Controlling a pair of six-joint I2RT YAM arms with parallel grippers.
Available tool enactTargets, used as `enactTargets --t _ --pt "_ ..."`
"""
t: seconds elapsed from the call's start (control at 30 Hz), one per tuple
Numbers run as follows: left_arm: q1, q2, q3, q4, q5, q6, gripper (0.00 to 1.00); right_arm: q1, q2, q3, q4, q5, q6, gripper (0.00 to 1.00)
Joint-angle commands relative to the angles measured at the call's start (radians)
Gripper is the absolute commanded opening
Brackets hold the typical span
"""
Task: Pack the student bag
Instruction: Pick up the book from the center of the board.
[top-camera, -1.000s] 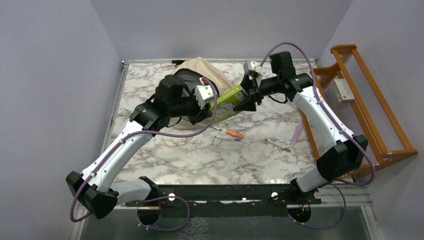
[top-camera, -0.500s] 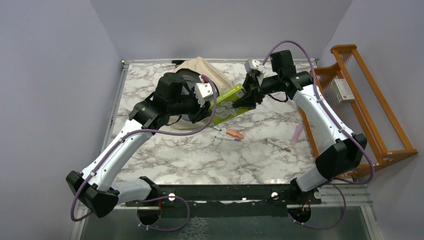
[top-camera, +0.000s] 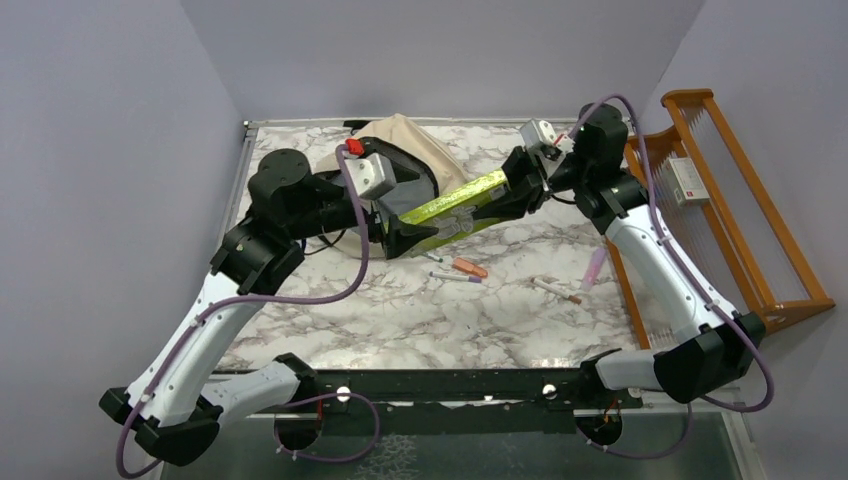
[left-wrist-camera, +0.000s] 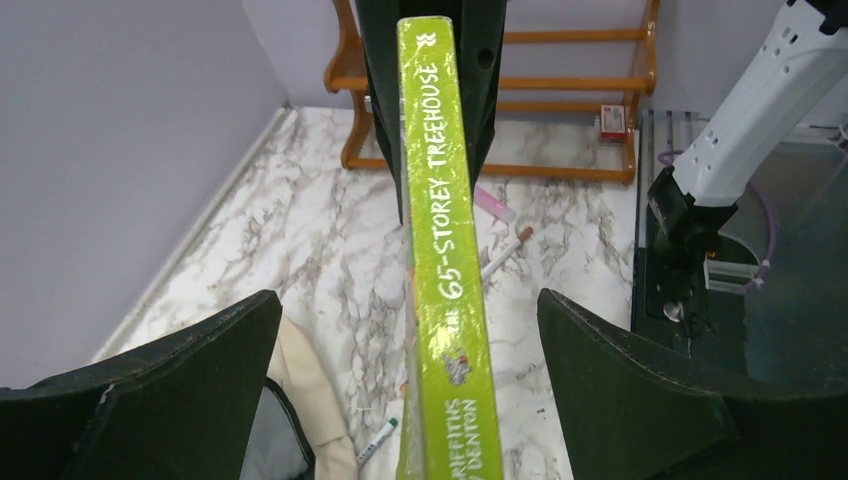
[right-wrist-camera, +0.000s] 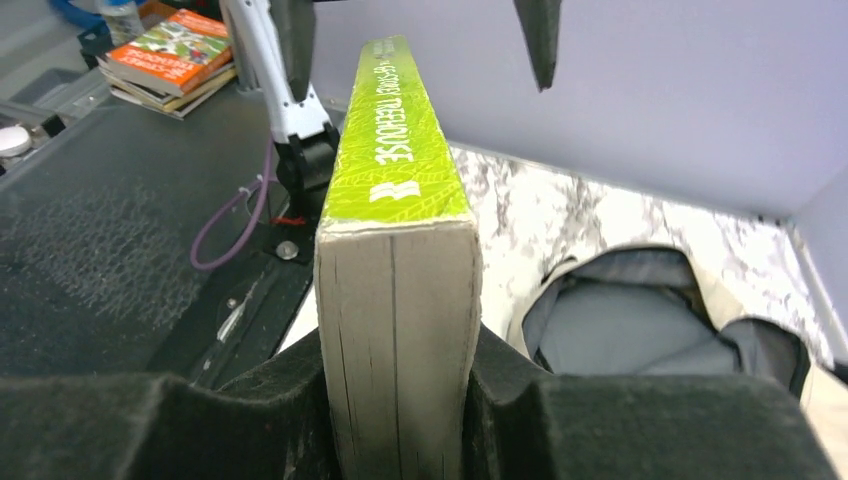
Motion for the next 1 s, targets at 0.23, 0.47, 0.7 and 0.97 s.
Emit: enactTargets --t 0.23,0.47,0.7,0.97 --pt "-0.005 -0.138 -0.062 0.221 -0.058 -0.124 0.99 0.003 -0.070 -0.114 0.849 -0.016 0.619 0.00" --pt "-0.005 -0.118 -0.056 0.237 -0.004 -0.135 0.99 0.003 -0.086 -0.118 0.991 0.100 0.769 0.00" --pt "-0.005 -0.123 -0.081 0.269 -0.022 -0.149 0.99 0.003 -0.115 -0.121 1.063 0.167 0.848 0.01" --pt "-0.005 -0.125 -0.101 0.297 -0.026 -0.157 0.86 0.003 -0.117 -0.104 1.169 0.260 0.978 0.01"
